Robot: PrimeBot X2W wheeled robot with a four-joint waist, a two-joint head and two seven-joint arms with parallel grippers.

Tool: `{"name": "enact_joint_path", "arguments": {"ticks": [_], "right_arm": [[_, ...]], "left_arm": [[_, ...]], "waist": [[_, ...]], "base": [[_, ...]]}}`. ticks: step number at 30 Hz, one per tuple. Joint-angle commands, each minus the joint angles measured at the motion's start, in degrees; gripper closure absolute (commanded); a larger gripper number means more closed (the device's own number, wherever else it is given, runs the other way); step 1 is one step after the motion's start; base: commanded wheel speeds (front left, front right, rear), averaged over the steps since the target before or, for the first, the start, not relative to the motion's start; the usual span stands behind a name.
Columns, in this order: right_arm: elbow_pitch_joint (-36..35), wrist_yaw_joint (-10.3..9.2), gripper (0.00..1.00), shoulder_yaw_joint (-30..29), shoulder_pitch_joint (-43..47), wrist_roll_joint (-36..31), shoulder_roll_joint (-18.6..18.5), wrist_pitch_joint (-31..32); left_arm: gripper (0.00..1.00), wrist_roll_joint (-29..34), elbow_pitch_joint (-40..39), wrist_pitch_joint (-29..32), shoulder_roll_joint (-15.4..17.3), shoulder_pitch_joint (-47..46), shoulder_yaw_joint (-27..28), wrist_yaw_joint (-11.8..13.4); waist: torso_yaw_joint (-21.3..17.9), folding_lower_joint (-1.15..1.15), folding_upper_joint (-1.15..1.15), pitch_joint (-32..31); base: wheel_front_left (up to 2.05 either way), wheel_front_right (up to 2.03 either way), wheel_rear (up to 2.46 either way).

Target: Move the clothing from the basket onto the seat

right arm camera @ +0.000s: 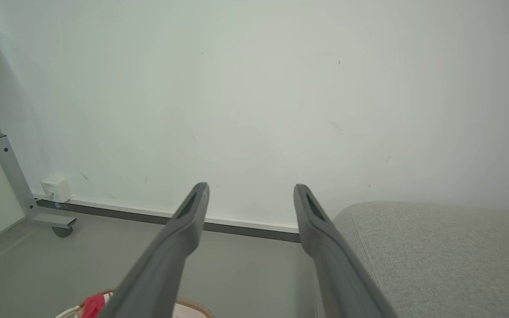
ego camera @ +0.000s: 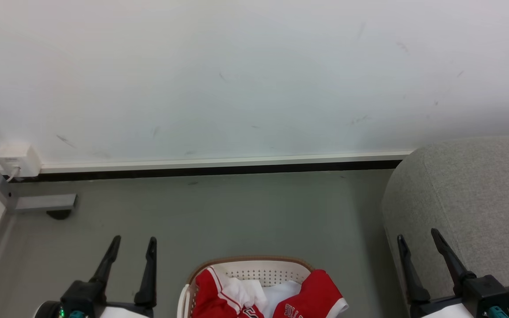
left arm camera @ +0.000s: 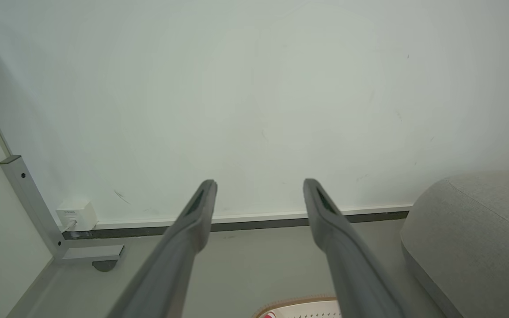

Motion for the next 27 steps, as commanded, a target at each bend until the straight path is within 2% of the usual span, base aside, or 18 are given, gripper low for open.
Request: {"name": "enact_joint_path", "arguments": {"ticks": [1,4,27], "right_arm": [[-0.42,-0.12,0.00,-0.03,-0.03,0.02,-0.41,-0.31],[-0.50,-0.12,0.00,0.04,-0.07,-1.06,-0.40,-0.66],[-0.25,-0.12,0.00,-0.53,-0.37,0.22,-0.38,-0.47]], "left_arm": [[0.00,1.30,-0.22,-0.29,0.20,0.07,0.13,-0.09],[0.00,2.32,-0.40,-0.57,0.09,0.11,0.23,-0.15],[0.00,-0.76,1.27,-0.48,-0.72,-0.45,2.12,-0.60]], "waist": [[0.02,0.00,0.00,0.00],[0.02,0.00,0.00,-0.07],[-0.69,0.00,0.00,0.10]], "base": [[0.00,0.00,0.00],[0.00,0.00,0.00],[0.00,0.00,0.00]]}}
